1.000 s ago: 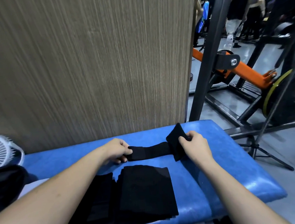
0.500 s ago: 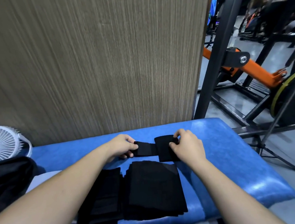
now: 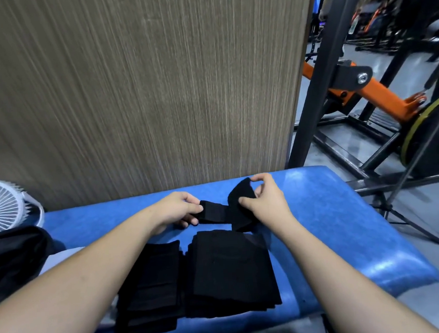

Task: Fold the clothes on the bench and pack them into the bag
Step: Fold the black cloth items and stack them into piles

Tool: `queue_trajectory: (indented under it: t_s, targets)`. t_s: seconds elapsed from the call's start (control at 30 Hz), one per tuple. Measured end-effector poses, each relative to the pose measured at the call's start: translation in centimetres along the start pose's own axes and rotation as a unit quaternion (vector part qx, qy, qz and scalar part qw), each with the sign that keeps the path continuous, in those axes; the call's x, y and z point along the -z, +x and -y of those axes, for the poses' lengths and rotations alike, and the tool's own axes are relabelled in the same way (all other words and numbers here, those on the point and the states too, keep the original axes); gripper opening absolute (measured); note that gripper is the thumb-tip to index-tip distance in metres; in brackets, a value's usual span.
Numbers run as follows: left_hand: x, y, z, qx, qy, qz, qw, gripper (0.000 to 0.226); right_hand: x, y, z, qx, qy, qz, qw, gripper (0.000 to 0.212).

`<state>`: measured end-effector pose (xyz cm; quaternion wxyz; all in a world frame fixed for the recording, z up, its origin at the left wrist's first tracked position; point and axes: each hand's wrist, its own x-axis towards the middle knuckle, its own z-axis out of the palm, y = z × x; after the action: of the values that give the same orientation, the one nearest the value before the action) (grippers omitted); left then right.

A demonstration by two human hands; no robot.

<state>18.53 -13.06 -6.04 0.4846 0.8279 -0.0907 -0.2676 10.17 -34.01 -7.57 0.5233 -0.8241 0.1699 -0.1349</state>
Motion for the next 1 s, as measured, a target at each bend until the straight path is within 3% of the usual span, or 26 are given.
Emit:
queue_trajectory:
  t_s: [0.17, 0.3, 0.4, 0.5, 0.7, 1.0]
  targets:
    - [0.0, 0.2, 0.3, -0.001, 0.004, -0.001, 1.000, 0.014, -1.8, -0.6, 1.0, 0.016, 0.097, 0.145, 0.985, 0.024]
    - [0.3, 0.4, 0.3, 0.030, -0.048, 0.024, 0.998, 0.044, -2.3, -0.8, 0.9, 0.008, 0.035, 0.222, 0.974, 0.025]
    - [0.6, 0.6, 0.5, 0.029, -0.021, 0.039, 0.999, 0.048, -2.1, -0.5, 1.0, 0.006, 0.039, 0.217, 0.975, 0.021]
    - [0.3, 0.8, 0.6, 0.009, 0.023, 0.022, 0.999, 0.025, -1.9, -0.4, 1.1, 0.001, 0.064, 0.199, 0.978, 0.019]
    - [0.9, -1.1, -0.7, -0.032, -0.101, 0.020, 0.994, 0.026, -2.0, -0.1, 1.5, 0.035, 0.009, 0.098, 0.995, 0.029]
    - [4.7, -10.2, -2.9, -0.101, -0.188, -0.022, 0.977, 0.025, -2.4, -5.7, 8.2, 0.123, 0.164, 0.161, 0.965, 0.027]
